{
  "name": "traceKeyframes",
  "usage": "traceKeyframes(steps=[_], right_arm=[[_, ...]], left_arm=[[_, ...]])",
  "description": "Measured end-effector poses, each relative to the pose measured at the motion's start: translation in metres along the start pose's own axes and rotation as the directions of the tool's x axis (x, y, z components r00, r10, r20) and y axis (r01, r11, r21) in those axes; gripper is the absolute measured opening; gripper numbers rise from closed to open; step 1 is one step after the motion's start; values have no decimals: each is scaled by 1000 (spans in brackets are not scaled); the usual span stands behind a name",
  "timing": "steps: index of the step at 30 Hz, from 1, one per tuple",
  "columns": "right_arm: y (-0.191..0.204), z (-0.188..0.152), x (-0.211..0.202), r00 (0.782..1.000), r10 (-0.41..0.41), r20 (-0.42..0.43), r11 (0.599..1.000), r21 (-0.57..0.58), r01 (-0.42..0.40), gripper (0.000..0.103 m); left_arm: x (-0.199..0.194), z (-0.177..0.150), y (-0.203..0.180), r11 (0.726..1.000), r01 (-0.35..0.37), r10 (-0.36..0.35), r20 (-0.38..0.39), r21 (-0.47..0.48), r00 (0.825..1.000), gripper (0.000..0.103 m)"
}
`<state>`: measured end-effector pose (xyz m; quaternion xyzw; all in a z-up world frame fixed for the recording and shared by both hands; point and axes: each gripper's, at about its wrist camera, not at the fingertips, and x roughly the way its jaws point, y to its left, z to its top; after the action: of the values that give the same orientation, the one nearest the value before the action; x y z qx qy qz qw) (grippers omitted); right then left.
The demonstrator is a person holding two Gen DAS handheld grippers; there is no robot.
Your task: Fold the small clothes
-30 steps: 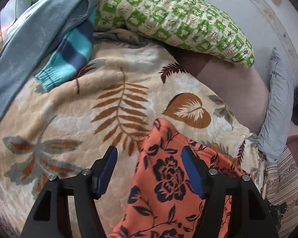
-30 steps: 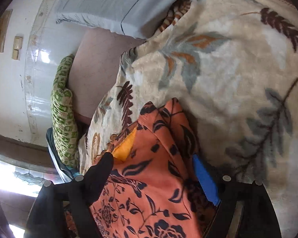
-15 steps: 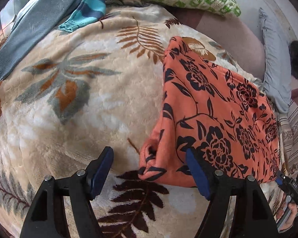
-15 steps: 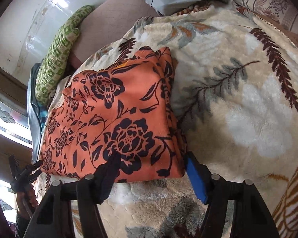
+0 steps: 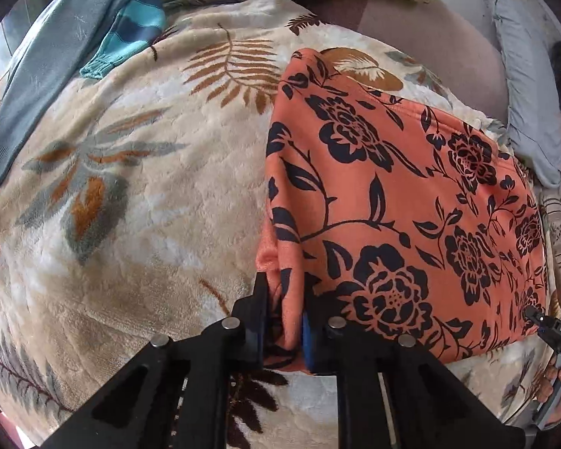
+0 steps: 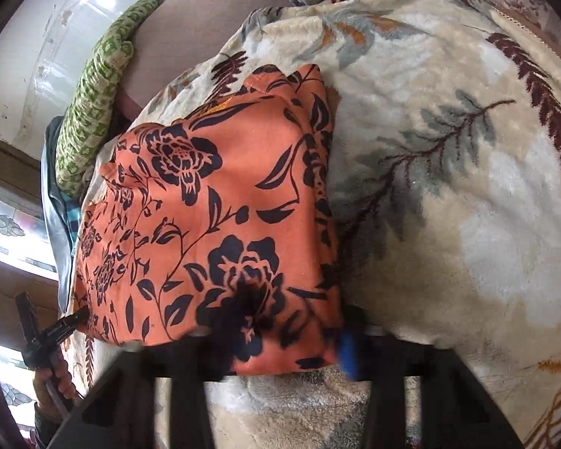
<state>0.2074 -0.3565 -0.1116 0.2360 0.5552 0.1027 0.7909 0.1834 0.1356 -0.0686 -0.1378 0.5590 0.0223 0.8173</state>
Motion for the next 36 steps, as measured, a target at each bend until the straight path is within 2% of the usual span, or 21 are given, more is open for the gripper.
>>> traceKeyframes(steps=[3,7,12,15,16,17,19,20,21,22,23,24,27,30,32,34,36], right_arm=[[14,5,-9,1000,-28,-2,999,-30,28,16],[33,3,-51,998,12,55,998,-62,-8,13],[35,-36,-108,995,34,90,995,-97,-26,9],[14,-69,-115,995,-8,95,997,-70,15,9],[2,-77,-109,997,16,74,999,-49,-12,11],[-10,-83,-103,998,26,54,1000,-8,-25,11],[-21,-89,-101,997,11,76,999,31,-14,14],[-19,-88,-106,994,5,109,1000,22,-8,21],[-14,-85,-112,989,0,145,1000,2,-1,27],[-4,-78,-117,984,1,176,1000,-29,4,41],[7,-69,-120,981,4,196,998,-65,9,64],[20,-58,-121,976,2,217,994,-106,21,71],[49,-15,-109,966,9,259,984,-174,38,72],[63,35,-75,969,-57,239,976,-189,104,72],[70,60,-43,976,-102,191,965,-219,144,70],[76,74,-18,972,-165,166,940,-271,206,69],[78,79,8,966,-226,124,909,-329,255,60]], left_arm=[[-21,5,-5,1000,-2,2,33,-1,999,11],[-75,-1,-9,999,42,-43,125,16,991,11],[-127,-50,-13,995,79,-89,180,66,980,11],[-111,-79,-2,996,54,-62,126,68,990,12],[-98,-85,4,997,38,-45,104,61,994,13],[-87,-90,14,999,15,-17,84,32,996,13],[-76,-94,38,998,-11,14,51,-66,999,14],[-79,-93,48,993,-6,14,73,-116,997,15],[-88,-91,53,990,-9,26,117,-140,993,17],[-97,-88,51,991,-26,48,165,-135,985,20],[-106,-85,44,993,-36,59,213,-112,975,21],[-114,-83,34,996,-25,45,250,-81,967,24],[-117,-80,-13,997,16,-36,291,73,956,36],[-93,-86,-63,972,34,-97,267,233,959,37],[-68,-89,-86,952,13,-92,244,307,965,37],[-45,-92,-98,939,22,-99,210,342,973,37],[-27,-95,-103,933,6,-85,203,360,976,37]])
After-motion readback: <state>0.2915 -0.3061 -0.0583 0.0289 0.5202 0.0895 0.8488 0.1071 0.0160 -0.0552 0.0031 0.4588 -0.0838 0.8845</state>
